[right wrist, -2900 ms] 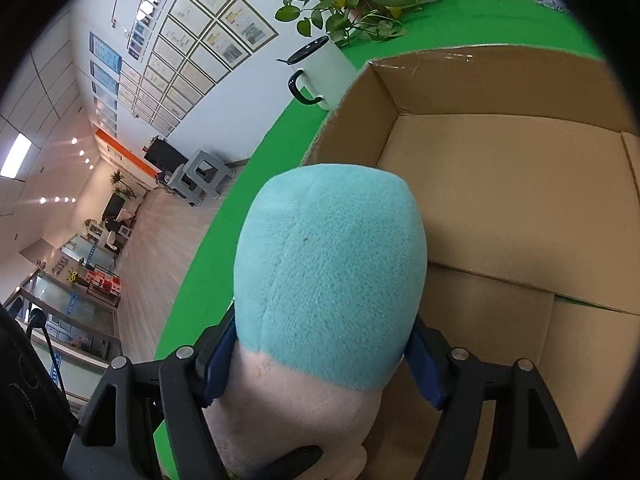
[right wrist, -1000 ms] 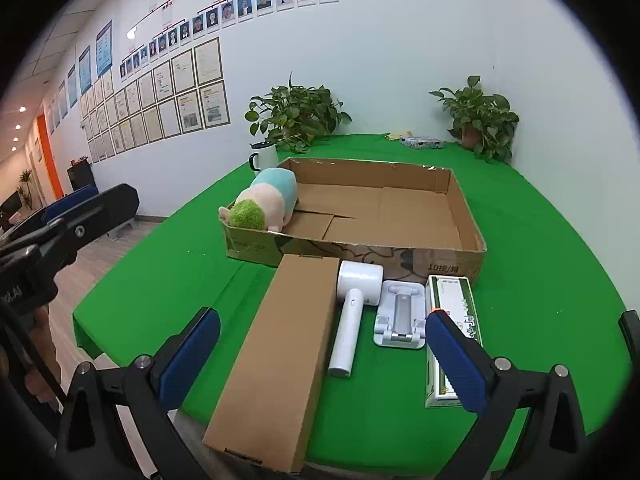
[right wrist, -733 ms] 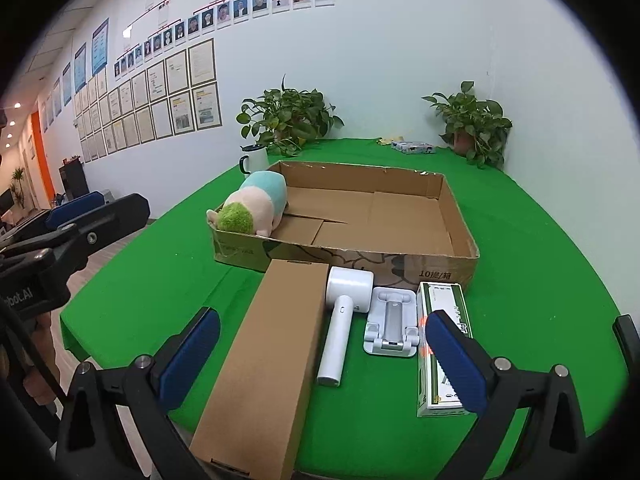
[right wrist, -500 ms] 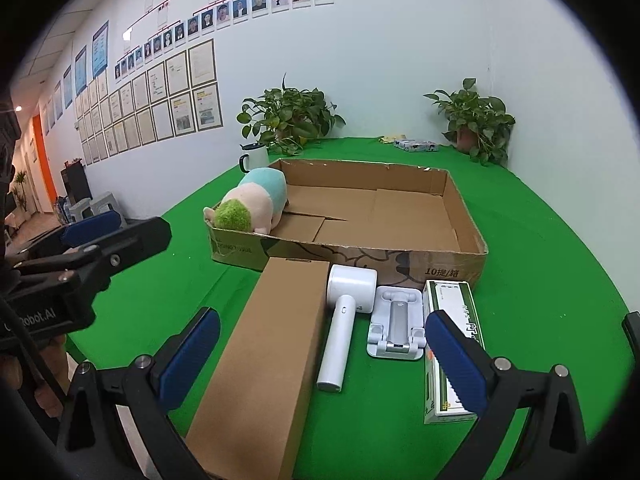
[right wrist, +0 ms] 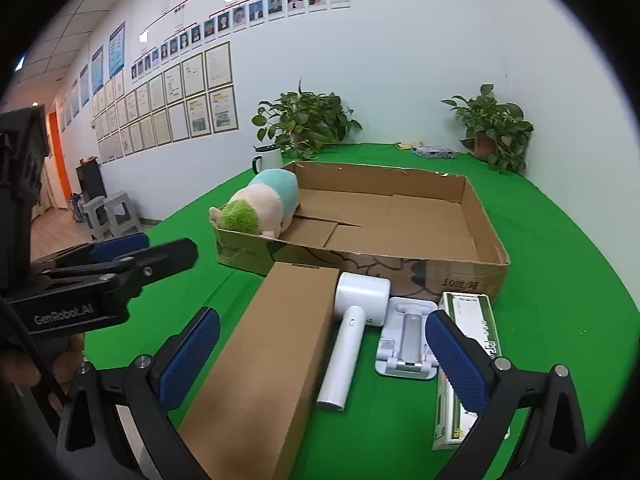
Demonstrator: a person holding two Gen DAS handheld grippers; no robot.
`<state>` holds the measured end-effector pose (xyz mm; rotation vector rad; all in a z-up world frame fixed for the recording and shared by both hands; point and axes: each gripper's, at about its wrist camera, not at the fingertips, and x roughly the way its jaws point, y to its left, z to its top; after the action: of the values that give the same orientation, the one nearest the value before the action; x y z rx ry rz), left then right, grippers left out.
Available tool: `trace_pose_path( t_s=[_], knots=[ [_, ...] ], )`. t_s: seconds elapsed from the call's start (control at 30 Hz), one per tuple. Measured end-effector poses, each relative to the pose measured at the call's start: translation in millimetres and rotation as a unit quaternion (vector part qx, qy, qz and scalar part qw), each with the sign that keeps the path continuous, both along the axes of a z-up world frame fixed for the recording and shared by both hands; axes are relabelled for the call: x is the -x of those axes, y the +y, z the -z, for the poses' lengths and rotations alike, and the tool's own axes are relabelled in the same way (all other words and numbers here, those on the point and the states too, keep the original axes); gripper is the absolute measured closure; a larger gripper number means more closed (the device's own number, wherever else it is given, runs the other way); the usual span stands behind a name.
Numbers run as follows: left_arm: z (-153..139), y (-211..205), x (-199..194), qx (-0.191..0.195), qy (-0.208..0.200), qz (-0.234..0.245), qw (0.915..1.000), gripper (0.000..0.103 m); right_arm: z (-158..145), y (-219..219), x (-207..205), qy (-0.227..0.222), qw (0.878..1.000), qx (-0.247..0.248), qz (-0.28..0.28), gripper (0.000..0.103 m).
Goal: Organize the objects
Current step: 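Grasp the long brown cardboard tray edge with the left gripper and lift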
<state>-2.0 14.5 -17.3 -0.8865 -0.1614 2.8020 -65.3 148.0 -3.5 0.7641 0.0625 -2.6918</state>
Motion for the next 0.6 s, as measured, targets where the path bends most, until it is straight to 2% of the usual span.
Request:
trace_pose_path(
  t_s=[0.23, 0.33, 0.37, 0.47, 0.6],
  knots=[
    [6, -7, 1, -0.018, -0.005, 0.021, 0.9996, 0.022, 3, 1, -5, -0.013, 1.0, 0.022, -0.009, 0.001],
    [19, -14, 2, -0.03, -0.033, 0.035, 0.9984, 0.022, 5, 3, -9, -0.006, 0.999, 0.032, -0.018, 0.001],
    [23, -17, 3, -0.035, -0.043, 0.038, 0.9977, 0.026, 7, 3, -10, -0.012, 0.999, 0.035, -0.024, 0.001],
    [39, -28, 5, -0.078, -0.081, 0.059, 0.9919, 0.027, 12, -3, -15, -0.044, 0.997, 0.037, -0.052, 0.001],
    [70, -28, 11, -0.125, -0.138, 0.088, 0.9786, 0.028, 26, -15, -29, -0.096, 0.993, 0.026, -0.064, 0.001]
  ],
)
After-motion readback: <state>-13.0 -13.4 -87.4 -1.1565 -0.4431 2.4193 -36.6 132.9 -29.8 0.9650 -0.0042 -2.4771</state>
